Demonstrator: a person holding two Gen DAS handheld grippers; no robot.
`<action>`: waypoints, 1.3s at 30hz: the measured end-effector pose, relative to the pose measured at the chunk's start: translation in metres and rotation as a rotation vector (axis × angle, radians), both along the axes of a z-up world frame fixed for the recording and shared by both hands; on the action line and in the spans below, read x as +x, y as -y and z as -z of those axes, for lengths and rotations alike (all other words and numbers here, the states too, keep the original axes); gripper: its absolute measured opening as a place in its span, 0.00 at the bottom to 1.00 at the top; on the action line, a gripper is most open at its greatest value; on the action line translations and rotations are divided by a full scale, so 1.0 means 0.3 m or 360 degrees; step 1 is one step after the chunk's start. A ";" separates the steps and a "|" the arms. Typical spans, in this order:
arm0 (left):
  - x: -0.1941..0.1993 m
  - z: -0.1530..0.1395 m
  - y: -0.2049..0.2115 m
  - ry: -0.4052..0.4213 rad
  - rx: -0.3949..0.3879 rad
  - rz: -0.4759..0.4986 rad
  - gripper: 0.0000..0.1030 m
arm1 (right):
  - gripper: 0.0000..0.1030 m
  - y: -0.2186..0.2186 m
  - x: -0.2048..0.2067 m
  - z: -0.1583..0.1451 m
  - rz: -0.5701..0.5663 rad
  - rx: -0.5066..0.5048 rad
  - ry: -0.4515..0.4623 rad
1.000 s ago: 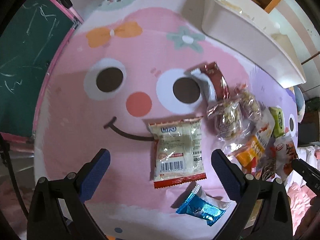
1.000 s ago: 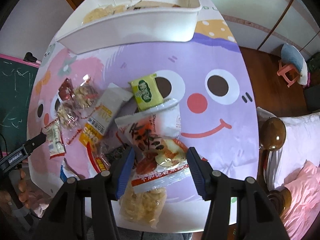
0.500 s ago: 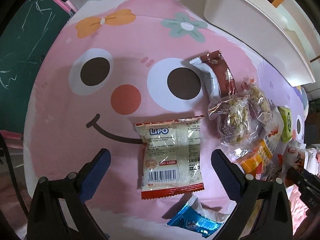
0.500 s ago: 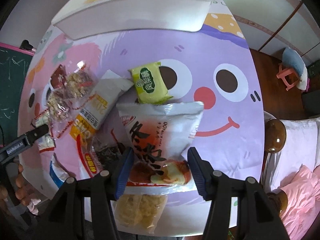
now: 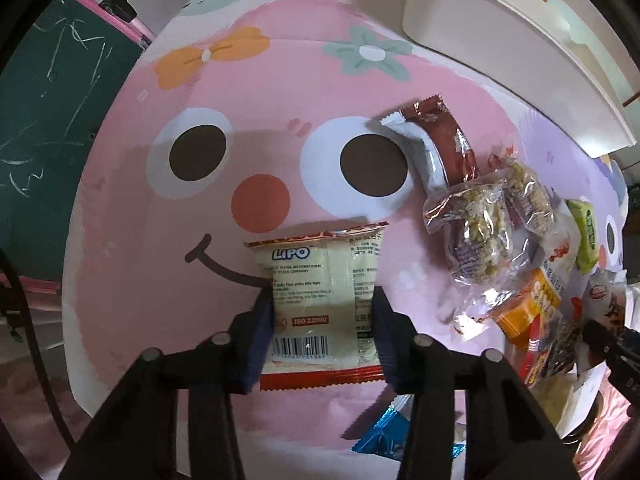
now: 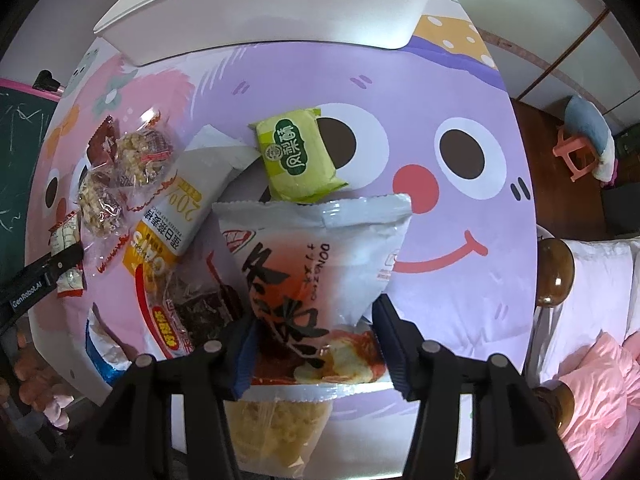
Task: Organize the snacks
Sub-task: 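Grasp the LIPO pack with left tool while right tool grasps white-red chip bag, then carry the LIPO pack and chip bag up over the white tray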
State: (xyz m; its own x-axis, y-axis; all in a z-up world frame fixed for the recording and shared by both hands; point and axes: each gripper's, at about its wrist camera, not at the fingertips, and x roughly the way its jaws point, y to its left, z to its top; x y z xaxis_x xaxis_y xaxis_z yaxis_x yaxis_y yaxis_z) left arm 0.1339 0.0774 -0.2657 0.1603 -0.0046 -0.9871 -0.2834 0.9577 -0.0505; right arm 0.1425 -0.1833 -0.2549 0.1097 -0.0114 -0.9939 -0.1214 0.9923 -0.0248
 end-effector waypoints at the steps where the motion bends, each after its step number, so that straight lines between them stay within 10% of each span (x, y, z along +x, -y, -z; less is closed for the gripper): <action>1: 0.001 -0.002 -0.001 0.0000 -0.0001 -0.0003 0.43 | 0.49 -0.002 -0.001 -0.001 -0.0006 -0.0002 0.0007; 15: -0.079 -0.130 0.041 0.0058 0.0030 0.0047 0.43 | 0.41 -0.002 -0.008 -0.103 -0.0048 0.0070 0.0100; 39: 0.007 -0.690 0.171 0.0580 0.0007 0.0287 0.43 | 0.42 -0.016 0.016 -0.559 -0.0075 0.0300 0.0524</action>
